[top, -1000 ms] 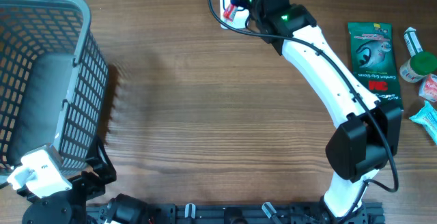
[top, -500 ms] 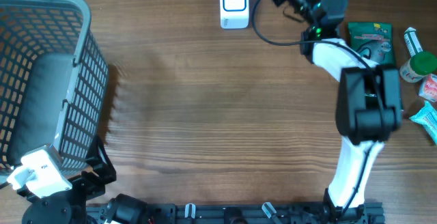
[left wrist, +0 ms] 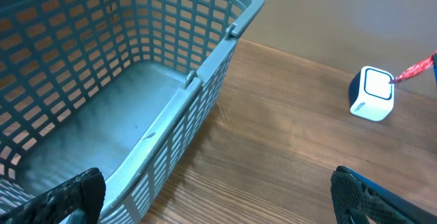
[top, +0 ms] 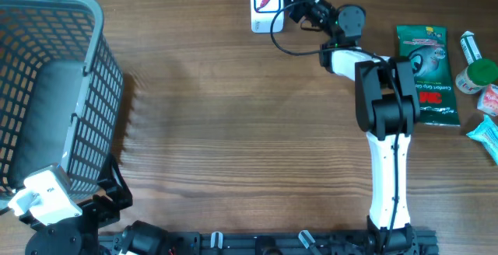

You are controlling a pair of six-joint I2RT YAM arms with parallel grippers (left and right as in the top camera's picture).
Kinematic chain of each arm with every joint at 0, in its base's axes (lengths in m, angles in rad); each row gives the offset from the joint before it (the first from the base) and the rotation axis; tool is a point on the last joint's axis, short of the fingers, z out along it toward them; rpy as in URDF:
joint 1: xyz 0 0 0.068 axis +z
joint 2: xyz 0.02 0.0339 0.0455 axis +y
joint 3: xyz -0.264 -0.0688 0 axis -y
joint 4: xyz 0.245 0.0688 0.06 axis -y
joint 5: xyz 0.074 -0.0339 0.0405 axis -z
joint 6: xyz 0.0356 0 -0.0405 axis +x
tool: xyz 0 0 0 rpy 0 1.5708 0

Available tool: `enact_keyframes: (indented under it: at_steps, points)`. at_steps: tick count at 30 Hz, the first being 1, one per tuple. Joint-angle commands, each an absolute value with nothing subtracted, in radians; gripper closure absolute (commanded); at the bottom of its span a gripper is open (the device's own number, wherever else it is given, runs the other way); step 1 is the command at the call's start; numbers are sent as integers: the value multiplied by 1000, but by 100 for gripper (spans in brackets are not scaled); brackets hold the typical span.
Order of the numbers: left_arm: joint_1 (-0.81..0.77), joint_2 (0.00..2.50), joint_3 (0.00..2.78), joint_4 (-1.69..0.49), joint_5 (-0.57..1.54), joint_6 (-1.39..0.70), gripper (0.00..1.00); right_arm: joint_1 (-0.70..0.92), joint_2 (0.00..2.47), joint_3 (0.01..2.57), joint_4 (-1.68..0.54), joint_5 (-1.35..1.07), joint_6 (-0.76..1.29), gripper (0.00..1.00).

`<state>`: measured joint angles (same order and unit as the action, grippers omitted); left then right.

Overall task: Scan the item barcode
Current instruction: 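Hold the red stick's end in front of the scanner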

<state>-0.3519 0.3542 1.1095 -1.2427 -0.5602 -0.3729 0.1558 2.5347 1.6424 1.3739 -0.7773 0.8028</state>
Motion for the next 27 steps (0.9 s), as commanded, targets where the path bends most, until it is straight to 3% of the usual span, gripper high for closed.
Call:
enact_keyframes:
  at_steps: [1, 12, 27]
  points:
    - [-356, 351, 1106, -1240, -569, -375, 0, 159, 2628, 1754, 1375, -763, 757, 96]
    - [-356, 351, 1106, -1240, -569, -375, 0, 161, 2693, 1901, 1346, -760, 525, 96]
    - [-356, 351, 1106, -1240, -569, -375, 0, 191, 2720, 1901, 1289, -787, 551, 96]
